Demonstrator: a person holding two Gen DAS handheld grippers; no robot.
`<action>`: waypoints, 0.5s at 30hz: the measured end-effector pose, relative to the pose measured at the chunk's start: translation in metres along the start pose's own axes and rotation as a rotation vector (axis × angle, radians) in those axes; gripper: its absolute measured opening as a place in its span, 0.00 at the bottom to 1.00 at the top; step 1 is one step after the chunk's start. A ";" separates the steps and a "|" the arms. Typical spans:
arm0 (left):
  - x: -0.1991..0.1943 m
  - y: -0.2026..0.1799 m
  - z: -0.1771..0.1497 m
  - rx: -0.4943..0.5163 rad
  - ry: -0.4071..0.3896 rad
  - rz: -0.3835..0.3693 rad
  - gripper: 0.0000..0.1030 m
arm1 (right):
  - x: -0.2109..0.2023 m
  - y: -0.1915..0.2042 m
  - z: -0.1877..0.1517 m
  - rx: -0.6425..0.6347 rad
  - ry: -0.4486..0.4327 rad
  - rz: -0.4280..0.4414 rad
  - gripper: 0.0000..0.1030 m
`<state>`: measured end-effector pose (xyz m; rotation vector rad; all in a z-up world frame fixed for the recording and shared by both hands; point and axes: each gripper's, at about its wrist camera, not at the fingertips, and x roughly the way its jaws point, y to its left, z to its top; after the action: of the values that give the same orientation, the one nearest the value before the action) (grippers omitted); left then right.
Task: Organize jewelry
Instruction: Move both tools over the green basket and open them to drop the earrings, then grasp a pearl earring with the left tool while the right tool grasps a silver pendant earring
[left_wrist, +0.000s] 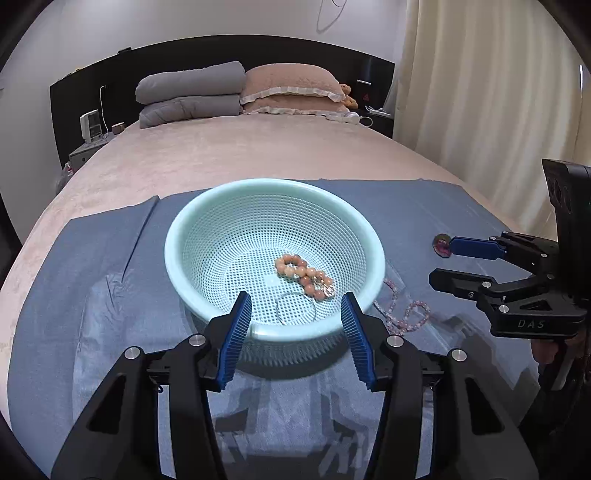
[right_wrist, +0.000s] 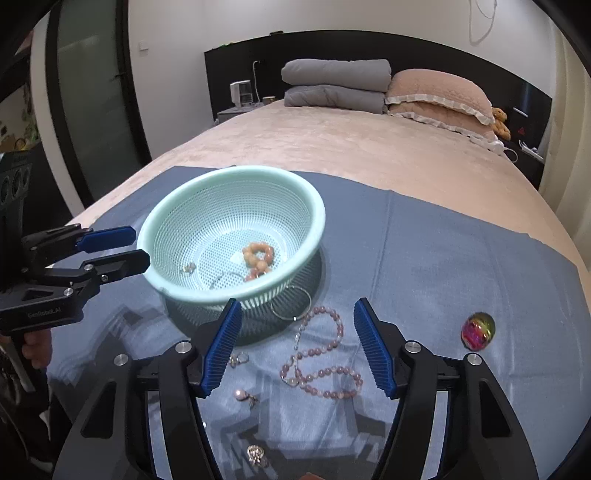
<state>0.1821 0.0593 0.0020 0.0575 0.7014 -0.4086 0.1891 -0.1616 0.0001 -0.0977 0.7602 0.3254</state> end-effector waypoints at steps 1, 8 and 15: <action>-0.002 -0.004 -0.005 0.003 0.004 -0.005 0.52 | -0.003 0.001 -0.007 0.000 0.006 0.000 0.59; -0.001 -0.032 -0.047 0.030 0.064 -0.051 0.52 | -0.002 0.006 -0.057 -0.015 0.094 -0.001 0.53; 0.012 -0.058 -0.078 0.071 0.115 -0.102 0.52 | 0.006 0.010 -0.089 -0.013 0.137 0.025 0.42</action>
<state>0.1201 0.0163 -0.0598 0.1137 0.8053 -0.5308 0.1312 -0.1688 -0.0676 -0.1234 0.8955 0.3499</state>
